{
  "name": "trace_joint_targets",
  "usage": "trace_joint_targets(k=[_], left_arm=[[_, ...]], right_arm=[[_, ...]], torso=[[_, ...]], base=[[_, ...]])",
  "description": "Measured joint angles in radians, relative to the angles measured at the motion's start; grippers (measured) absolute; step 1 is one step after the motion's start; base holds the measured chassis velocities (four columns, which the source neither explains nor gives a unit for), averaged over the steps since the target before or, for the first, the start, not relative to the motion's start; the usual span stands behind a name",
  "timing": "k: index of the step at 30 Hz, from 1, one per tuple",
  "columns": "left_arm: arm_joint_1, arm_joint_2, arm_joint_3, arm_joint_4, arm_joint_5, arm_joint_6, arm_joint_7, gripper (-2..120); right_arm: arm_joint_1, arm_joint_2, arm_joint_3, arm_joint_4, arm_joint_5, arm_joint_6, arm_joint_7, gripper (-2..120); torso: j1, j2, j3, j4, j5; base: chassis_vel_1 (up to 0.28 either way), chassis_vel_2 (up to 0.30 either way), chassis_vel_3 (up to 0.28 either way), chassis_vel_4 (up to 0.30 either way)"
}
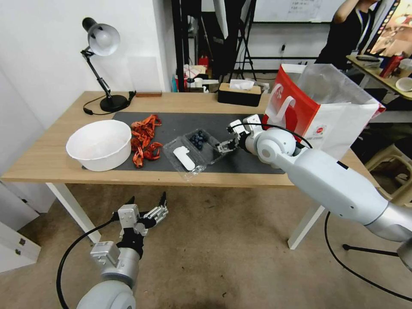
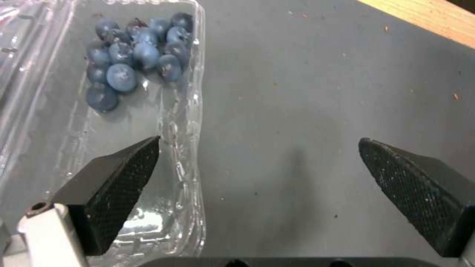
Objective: Close the takeout container lid, then place the container into the takeout bag.
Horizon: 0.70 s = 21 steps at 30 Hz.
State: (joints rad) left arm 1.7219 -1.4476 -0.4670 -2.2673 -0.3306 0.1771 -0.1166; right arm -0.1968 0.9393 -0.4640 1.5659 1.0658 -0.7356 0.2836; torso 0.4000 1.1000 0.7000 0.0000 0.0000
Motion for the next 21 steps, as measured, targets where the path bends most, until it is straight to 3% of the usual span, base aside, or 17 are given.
trace_joint_targets(k=[21], left_arm=[[-0.002, 0.003, 0.0, 0.001, -0.001, -0.004, -0.003, 100]], right_arm=[[-0.017, -0.031, 0.002, 0.008, 0.016, 0.0, -0.005, 100]], torso=[[0.0, 0.0, 0.0, 0.0, 0.0]], base=[[0.0, 0.0, 0.0, 0.0]])
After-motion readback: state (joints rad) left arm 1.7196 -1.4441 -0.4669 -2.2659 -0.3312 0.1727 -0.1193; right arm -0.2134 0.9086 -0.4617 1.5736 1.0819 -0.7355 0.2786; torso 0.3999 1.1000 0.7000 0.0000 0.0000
